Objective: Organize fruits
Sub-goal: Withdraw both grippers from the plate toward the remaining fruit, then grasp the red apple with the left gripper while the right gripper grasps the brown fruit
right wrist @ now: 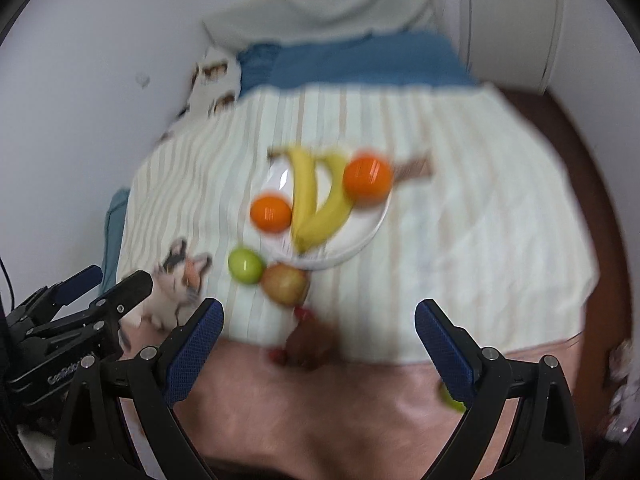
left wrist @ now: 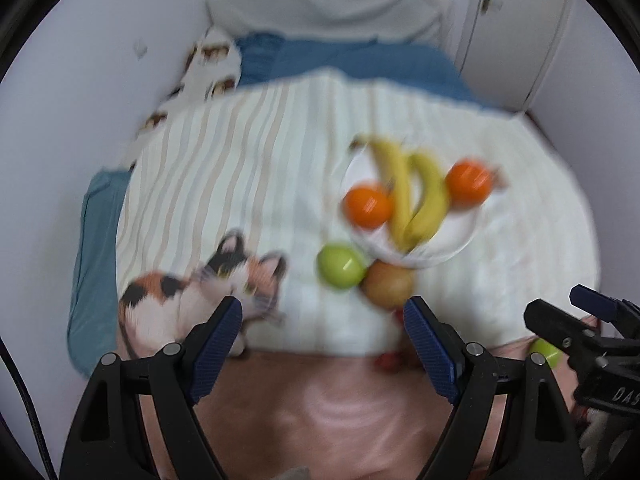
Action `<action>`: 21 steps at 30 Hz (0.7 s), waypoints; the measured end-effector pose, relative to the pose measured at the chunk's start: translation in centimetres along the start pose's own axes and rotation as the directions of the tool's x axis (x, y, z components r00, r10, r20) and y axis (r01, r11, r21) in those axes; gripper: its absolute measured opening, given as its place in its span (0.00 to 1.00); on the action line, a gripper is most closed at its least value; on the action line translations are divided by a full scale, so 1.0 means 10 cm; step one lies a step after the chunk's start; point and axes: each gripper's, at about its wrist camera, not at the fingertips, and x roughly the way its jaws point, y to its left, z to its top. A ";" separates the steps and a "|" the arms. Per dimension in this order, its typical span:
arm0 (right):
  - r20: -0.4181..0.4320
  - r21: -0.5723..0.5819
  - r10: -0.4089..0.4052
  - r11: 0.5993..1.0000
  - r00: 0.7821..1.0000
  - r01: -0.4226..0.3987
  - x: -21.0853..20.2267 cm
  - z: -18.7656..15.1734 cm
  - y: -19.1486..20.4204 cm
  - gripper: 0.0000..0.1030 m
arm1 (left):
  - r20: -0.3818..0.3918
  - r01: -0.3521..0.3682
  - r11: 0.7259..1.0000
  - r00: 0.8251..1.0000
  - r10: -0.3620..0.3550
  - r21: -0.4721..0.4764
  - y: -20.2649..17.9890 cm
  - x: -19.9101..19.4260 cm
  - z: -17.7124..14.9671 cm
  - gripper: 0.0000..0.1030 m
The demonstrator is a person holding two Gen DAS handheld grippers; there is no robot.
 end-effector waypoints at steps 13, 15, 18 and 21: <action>-0.310 0.154 0.071 0.988 0.948 -0.024 1.85 -0.46 -0.09 0.76 | -0.239 -0.051 0.998 0.969 0.058 0.032 0.15 1.11 -0.15 0.80; -0.294 0.154 0.050 0.988 0.955 -0.005 1.89 -0.48 -0.10 0.72 | -0.257 -0.017 1.000 0.966 0.022 0.018 0.10 1.17 -0.11 0.80; -0.277 0.150 0.055 0.989 0.959 -0.013 1.85 -0.50 -0.12 0.65 | -0.309 0.076 0.996 0.947 -0.086 -0.045 0.01 1.28 -0.04 0.80; -0.267 0.124 0.035 0.992 0.963 -0.001 1.74 -0.52 -0.17 0.64 | -0.363 0.168 0.975 0.908 -0.210 -0.144 -0.09 1.44 0.03 0.80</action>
